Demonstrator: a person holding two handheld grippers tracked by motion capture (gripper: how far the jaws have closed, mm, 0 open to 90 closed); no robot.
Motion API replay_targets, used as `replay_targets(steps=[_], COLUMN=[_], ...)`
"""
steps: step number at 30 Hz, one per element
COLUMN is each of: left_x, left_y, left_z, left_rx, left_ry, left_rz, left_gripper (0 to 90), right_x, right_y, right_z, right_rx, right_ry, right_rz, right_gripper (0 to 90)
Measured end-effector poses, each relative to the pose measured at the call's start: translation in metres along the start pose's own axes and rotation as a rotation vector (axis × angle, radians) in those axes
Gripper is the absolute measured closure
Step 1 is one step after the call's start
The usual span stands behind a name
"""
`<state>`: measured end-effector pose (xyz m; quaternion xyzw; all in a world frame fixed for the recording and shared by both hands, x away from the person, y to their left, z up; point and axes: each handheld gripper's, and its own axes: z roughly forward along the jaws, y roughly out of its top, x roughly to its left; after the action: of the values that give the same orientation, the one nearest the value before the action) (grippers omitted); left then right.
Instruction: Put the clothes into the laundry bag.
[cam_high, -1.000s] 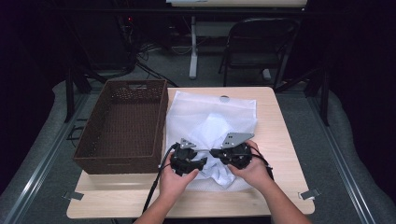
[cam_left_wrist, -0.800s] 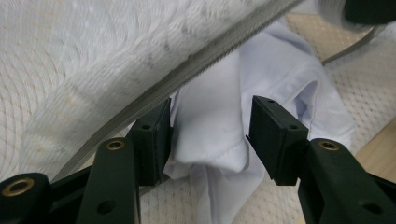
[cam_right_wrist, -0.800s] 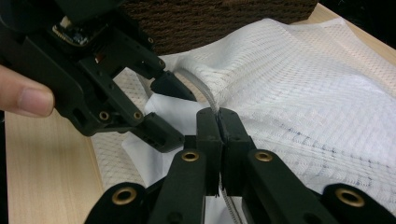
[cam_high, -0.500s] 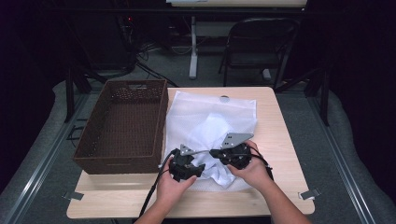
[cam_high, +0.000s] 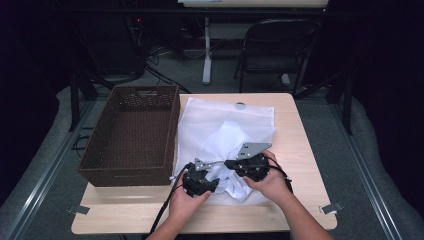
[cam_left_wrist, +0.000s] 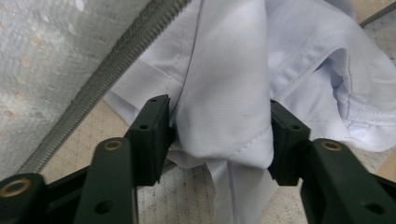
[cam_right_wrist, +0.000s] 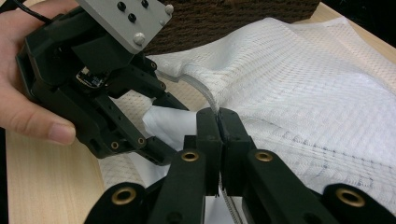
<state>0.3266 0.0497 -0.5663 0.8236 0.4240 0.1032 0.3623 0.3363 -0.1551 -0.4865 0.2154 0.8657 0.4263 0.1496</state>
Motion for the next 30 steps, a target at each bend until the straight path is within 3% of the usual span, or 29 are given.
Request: replay_targets(steps=[8,15,30], left_x=[-0.002,-0.001,0.005], left_y=[-0.004,-0.004,0.005], left_z=[0.002,0.001,-0.006], left_rx=[0.000,-0.003,0.000], left_ry=[0.033,0.037,0.016], left_rz=[0.031,0.001,-0.047], left_gripper=[63.6,76.5,81.0], right_x=[0.001,0.000,0.001], right_y=[0.001,0.001,0.001], right_z=[0.000,-0.001,-0.001], right_rx=[-0.002,-0.002,-0.002], right_ry=[-0.001,-0.002,0.000], right_rz=[-0.001,-0.001,-0.004], right_gripper=[88.1,88.1,88.1])
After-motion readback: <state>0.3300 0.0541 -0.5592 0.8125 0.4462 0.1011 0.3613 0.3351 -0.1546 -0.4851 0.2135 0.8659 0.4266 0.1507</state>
